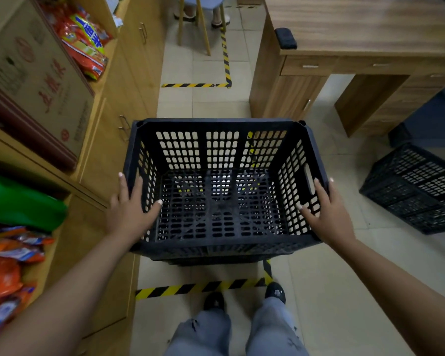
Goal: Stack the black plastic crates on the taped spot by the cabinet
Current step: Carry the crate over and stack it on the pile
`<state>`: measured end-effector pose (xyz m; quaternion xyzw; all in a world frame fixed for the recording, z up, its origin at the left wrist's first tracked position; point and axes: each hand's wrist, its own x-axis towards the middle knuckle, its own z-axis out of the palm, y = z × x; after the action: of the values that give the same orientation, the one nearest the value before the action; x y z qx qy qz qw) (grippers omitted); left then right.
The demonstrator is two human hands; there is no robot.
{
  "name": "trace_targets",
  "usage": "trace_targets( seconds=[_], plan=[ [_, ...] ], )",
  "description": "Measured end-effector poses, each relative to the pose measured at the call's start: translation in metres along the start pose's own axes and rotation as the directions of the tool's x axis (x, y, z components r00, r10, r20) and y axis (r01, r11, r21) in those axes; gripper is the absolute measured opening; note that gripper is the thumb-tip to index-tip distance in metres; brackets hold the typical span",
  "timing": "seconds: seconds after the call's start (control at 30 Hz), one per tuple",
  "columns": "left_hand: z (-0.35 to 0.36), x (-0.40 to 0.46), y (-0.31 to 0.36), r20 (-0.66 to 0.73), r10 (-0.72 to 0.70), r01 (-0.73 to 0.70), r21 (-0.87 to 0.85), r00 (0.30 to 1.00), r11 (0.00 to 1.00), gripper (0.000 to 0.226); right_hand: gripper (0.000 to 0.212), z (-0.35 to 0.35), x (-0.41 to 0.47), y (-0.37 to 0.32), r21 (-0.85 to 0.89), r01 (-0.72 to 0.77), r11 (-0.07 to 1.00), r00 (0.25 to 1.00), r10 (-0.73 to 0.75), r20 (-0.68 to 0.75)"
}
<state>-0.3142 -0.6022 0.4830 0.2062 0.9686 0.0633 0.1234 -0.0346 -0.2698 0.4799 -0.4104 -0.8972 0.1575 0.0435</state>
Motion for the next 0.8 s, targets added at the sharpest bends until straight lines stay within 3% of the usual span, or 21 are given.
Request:
trace_targets(
  seconds=[0.1, 0.27, 0.6, 0.8],
  plan=[
    [0.006, -0.011, -0.007, -0.018, 0.048, -0.047, 0.049, 0.999, 0.998, 0.081, 0.075, 0.007, -0.017, 0.004, -0.094, 0.064, 0.994, 0.998, -0.064, 0.010],
    [0.004, -0.010, -0.003, -0.027, 0.033, -0.033, 0.021, 0.999, 0.999, 0.076, 0.076, 0.008, -0.019, 0.002, -0.170, 0.033, 0.985, 0.999, -0.029, 0.025],
    [0.009, -0.016, -0.005, -0.045, 0.032, -0.028, 0.077, 0.998, 0.997, 0.078, 0.078, 0.006, -0.017, 0.005, -0.176, 0.040, 0.983, 0.998, -0.030, 0.059],
    [0.008, -0.014, -0.004, -0.025, 0.016, -0.012, 0.126, 1.000, 0.992, 0.081, 0.069, 0.009, -0.016, 0.006, -0.189, 0.030, 0.981, 0.997, -0.016, 0.076]
  ],
)
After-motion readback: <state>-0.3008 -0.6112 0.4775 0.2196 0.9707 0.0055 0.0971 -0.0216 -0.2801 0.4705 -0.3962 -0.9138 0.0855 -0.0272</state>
